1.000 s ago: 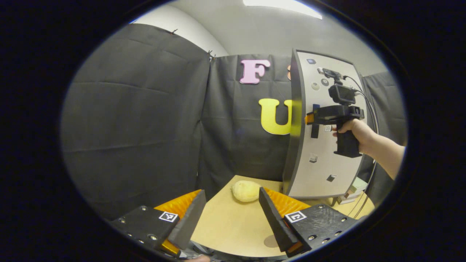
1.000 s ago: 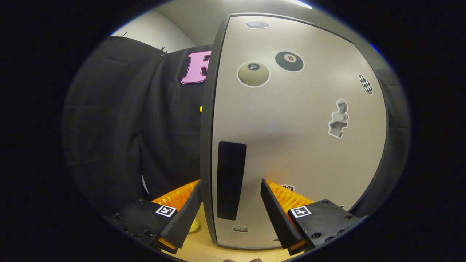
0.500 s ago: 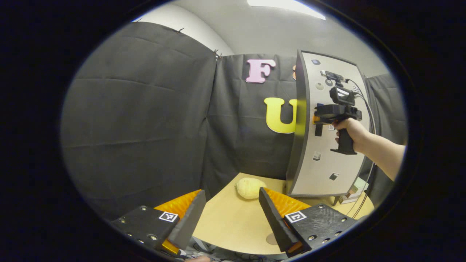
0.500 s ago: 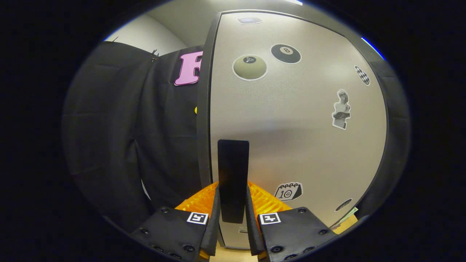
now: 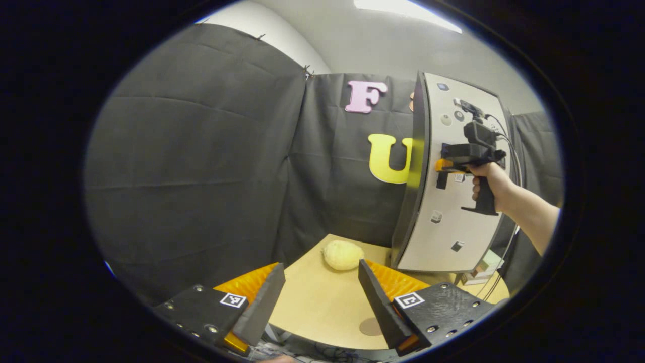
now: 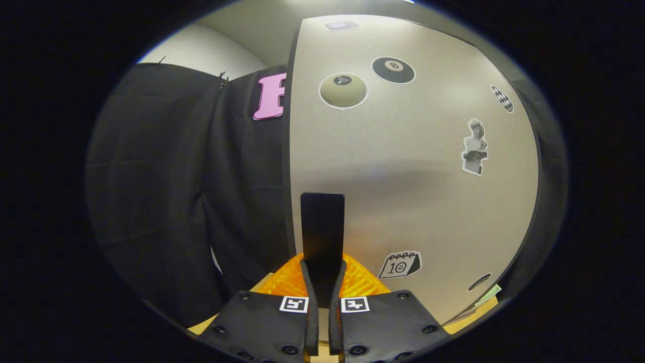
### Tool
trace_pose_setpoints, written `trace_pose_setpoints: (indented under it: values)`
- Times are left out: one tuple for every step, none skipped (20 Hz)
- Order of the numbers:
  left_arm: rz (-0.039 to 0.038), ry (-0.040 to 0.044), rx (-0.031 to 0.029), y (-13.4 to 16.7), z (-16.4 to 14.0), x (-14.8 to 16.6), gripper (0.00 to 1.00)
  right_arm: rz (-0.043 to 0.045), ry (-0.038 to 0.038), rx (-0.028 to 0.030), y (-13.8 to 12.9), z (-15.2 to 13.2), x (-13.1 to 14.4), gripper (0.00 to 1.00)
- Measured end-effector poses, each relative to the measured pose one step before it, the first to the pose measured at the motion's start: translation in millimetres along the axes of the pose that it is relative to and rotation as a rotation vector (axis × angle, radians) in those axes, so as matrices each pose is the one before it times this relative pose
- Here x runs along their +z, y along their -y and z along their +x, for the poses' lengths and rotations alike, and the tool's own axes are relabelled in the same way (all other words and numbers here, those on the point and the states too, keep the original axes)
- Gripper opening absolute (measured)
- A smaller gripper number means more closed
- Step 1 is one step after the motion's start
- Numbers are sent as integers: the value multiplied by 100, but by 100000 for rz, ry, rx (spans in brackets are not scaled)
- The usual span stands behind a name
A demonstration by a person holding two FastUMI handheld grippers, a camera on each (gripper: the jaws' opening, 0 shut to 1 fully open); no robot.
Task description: Open the cabinet door with the right hand, grasp the bottle in the cabinet with the left hand and place it on the coaster, then close the cabinet door with the right hand.
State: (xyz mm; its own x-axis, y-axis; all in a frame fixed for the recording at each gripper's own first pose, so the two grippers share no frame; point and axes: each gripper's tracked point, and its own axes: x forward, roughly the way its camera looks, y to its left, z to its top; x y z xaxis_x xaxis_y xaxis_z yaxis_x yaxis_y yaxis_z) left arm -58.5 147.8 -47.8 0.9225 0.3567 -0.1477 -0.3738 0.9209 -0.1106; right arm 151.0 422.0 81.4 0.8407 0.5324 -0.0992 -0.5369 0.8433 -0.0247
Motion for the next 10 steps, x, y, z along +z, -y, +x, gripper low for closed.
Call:
trace_pose_setpoints:
  values:
    - [-812,-481,-436,134,-69,-315,89,234,350,1433,18,-1152,-177,7]
    - [-288,-387,-467,162,18,-94,91,-473,491,1369,113,-1202,-250,10]
    - [283,-773,-544,125,-52,-199,89,-968,696,1585,-15,-1154,-193,10]
    - [724,-868,-543,132,58,-234,89,-273,-183,1723,-3,-958,-153,10]
    - [831,-416,-450,105,89,-224,89,277,168,1668,-81,-919,77,10]
    - [556,-307,-449,147,155,-153,88,56,-422,1626,44,-864,-30,7]
    - [314,-539,-543,287,38,-373,88,-42,89,1421,-186,-1017,126,10]
    - [76,-818,-125,174,15,-255,88,-130,-116,1043,-68,-357,-96,7]
    - [-326,-385,569,52,-120,-339,90,-220,-48,751,67,-188,-208,9]
    - [-799,-44,-230,163,12,-68,88,173,253,384,10,-584,-7,9]
